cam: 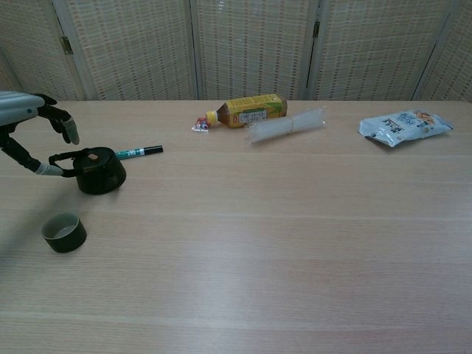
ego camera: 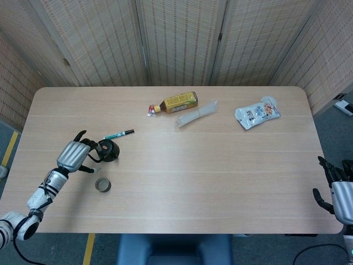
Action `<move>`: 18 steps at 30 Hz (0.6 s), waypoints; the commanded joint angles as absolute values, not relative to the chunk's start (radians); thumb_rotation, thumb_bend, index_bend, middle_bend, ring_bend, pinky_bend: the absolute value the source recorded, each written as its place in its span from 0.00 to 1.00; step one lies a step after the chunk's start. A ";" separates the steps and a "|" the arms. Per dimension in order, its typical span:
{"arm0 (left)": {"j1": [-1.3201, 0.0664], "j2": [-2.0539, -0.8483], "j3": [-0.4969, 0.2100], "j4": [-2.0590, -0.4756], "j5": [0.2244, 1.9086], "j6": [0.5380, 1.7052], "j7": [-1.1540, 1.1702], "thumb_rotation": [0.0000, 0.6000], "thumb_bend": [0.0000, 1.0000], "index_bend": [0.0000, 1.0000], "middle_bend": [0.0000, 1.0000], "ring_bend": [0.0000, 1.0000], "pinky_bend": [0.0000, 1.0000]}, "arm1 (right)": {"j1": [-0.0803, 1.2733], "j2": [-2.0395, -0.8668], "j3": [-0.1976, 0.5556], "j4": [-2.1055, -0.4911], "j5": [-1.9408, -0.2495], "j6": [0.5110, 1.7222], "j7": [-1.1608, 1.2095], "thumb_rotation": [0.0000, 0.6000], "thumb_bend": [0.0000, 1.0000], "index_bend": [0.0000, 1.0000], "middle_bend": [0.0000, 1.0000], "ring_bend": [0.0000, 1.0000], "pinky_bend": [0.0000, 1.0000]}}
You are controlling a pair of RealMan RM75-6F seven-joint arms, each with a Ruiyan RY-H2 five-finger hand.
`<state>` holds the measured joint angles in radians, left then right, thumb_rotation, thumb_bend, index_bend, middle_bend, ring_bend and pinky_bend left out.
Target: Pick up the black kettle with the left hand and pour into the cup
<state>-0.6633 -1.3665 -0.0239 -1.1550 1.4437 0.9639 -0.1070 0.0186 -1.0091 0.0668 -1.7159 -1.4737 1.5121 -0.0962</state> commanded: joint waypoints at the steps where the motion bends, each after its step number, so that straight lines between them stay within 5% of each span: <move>1: -0.668 -1.380 -0.010 -1.133 1.463 0.954 -0.121 0.77 0.20 0.39 0.40 0.31 0.00 | 0.020 -1.007 0.066 -1.721 -1.474 1.509 -0.097 1.00 0.39 0.06 0.24 0.26 0.07; 18: -0.677 -1.441 0.011 -1.016 1.474 0.890 -0.146 0.77 0.20 0.42 0.42 0.33 0.00 | 0.022 -0.999 0.058 -1.729 -1.484 1.502 -0.082 1.00 0.39 0.06 0.24 0.26 0.07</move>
<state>-0.6771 -1.4410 0.0108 -1.0165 1.4744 0.8905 -0.1459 0.0218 -0.9995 0.0586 -1.7289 -1.4843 1.5022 -0.0822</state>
